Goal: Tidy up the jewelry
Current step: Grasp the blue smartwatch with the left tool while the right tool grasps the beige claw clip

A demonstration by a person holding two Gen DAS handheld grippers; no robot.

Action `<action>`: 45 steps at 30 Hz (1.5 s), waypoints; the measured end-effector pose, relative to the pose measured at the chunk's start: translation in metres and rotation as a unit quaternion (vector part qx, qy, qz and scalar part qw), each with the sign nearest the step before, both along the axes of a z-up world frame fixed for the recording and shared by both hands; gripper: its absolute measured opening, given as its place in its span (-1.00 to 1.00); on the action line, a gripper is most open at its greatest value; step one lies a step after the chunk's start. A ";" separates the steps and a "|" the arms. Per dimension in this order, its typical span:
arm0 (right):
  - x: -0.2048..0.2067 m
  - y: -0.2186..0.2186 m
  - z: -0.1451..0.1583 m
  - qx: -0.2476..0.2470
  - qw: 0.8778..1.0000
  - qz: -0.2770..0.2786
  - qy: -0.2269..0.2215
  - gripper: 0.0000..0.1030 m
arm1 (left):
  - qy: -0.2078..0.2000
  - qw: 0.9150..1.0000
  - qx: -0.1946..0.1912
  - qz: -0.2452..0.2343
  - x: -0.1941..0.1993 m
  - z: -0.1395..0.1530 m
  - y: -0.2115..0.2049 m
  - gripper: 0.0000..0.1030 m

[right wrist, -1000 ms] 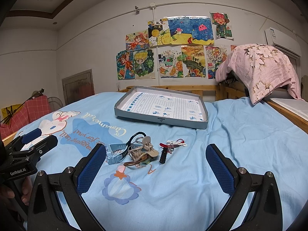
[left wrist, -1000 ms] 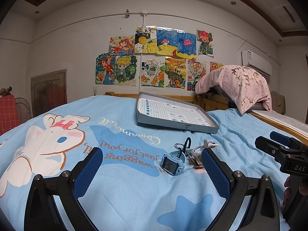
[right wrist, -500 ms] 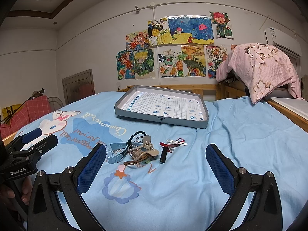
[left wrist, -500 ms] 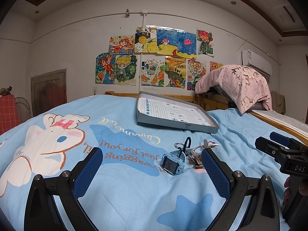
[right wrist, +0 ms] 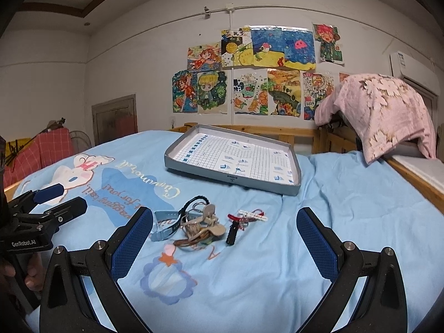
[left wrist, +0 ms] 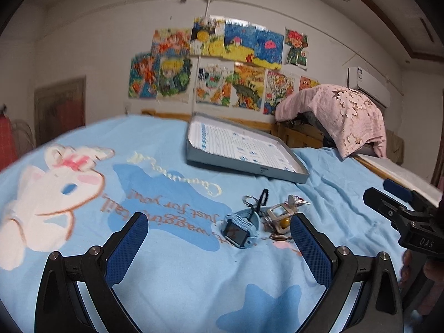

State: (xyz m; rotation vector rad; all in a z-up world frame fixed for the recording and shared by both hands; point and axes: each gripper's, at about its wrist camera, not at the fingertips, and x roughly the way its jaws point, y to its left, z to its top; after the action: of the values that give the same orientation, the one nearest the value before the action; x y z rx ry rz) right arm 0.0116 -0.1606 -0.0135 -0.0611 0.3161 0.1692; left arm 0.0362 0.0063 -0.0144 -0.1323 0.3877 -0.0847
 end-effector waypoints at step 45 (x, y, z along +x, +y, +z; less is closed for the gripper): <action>0.146 0.000 -0.071 0.127 0.966 0.145 0.172 -0.16 | 0.136 0.978 -0.015 -0.160 0.120 -0.047 -0.013 0.68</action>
State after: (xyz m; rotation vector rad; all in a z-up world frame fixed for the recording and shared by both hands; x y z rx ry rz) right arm 0.1571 -0.1602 -0.0844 0.1785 0.6292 0.5133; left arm 0.1558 -0.0063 -0.0613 -0.1101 0.6799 -0.3940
